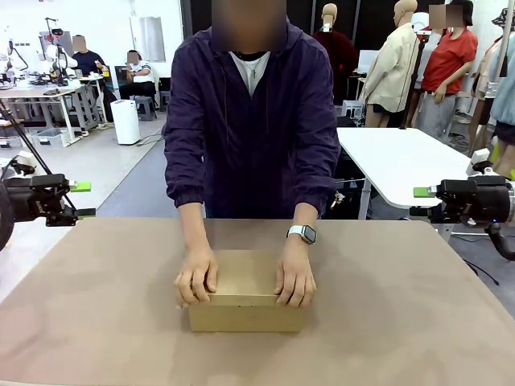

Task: Pack the items into the box.
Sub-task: Close the Mailer Box.

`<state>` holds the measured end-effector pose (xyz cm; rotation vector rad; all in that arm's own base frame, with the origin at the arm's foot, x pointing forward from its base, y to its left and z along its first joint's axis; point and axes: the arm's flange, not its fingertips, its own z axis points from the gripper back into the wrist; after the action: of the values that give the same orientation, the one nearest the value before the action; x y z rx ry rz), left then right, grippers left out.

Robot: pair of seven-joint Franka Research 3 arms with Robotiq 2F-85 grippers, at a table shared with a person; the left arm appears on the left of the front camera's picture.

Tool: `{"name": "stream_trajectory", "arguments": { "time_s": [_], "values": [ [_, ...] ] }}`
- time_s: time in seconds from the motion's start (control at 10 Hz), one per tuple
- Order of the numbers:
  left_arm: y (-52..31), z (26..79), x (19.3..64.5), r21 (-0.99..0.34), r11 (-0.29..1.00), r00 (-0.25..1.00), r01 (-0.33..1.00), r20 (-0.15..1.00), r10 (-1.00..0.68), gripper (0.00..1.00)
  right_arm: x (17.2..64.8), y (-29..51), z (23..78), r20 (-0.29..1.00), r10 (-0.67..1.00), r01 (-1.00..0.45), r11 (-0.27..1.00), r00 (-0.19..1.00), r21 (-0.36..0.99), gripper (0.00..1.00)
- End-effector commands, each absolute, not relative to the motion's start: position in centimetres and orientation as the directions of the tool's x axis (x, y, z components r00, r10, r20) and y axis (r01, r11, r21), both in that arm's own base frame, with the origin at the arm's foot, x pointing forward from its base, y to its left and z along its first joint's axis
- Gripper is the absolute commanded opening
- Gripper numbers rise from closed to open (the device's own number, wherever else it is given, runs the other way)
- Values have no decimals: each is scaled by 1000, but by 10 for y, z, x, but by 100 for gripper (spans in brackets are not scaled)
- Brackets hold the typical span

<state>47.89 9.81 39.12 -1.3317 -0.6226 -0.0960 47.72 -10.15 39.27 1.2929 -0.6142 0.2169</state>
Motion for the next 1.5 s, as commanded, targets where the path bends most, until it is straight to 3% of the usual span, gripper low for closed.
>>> {"name": "stream_trajectory", "arguments": {
  "time_s": [0.0, 1.4],
  "values": [
    [99, 395, 477, -872, 266, 838, 412, 477, 266, 100, 476, -101, 397, 541, -188, -486, 272, 820, 831, 100],
    [99, 395, 477, -872, 266, 838, 412, 477, 266, 100, 476, -101, 397, 541, -188, -486, 272, 820, 831, 100]
  ]
}}
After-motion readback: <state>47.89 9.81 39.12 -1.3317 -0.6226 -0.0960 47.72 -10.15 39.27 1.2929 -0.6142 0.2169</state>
